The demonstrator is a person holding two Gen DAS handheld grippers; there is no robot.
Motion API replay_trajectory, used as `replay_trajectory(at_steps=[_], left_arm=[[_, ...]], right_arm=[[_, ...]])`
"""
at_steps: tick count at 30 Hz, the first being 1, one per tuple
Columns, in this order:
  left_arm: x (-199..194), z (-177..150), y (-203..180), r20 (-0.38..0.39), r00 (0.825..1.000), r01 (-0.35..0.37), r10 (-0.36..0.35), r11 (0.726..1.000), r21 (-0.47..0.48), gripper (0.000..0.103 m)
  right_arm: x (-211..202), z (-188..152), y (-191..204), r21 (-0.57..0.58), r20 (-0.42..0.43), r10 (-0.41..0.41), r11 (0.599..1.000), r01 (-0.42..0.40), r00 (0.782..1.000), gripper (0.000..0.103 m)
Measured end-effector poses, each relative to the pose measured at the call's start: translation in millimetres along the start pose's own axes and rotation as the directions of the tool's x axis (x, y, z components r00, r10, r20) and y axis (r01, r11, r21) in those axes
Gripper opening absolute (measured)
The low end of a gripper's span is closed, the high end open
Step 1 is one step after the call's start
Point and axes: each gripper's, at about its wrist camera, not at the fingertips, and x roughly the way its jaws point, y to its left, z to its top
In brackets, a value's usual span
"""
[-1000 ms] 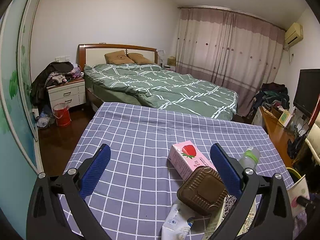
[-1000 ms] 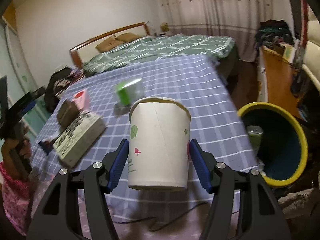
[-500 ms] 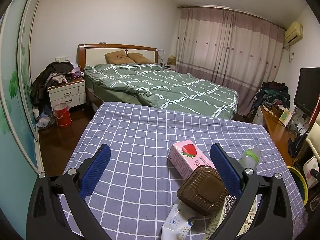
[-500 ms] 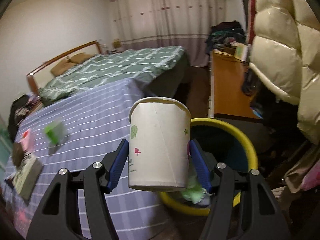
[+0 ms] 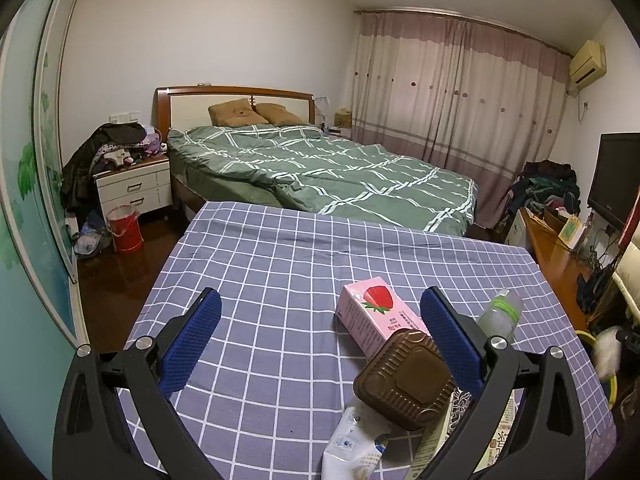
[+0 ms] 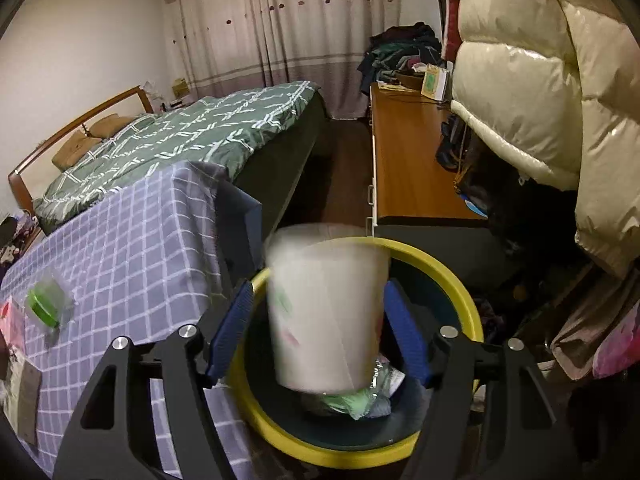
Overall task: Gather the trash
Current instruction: 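Carry the paper cup over the yellow bin and drop it in, then grasp the brown square tray with the left gripper and lift it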
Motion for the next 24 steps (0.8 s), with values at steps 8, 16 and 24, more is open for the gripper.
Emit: replay_trajectory(at_steps=[8,16,24], left_arm=[[0.1,1.6,-0.5,-0.001,1.000,0.016,-0.016,1.000,-0.011,0.098],[1.1,1.0,-4.6,-0.010,0.999,0.040,-0.040,0.999,0.008,0.098],[7.0,-5.9,-31.6,-0.096,0.983,0.167,-0.157,0.981,0.103,0.098]], right_arm=[[19.0,7.6,-8.2,0.039,-0.050,-0.080,0.996,0.082,0.995,0.075],[-18.4,4.8,38.7,0.055,0.070,0.125,0.990,-0.129,0.990,0.082],[-21.1,-12.5,92.6,-0.122,0.097,0.178,0.979,-0.166,0.979,0.086]])
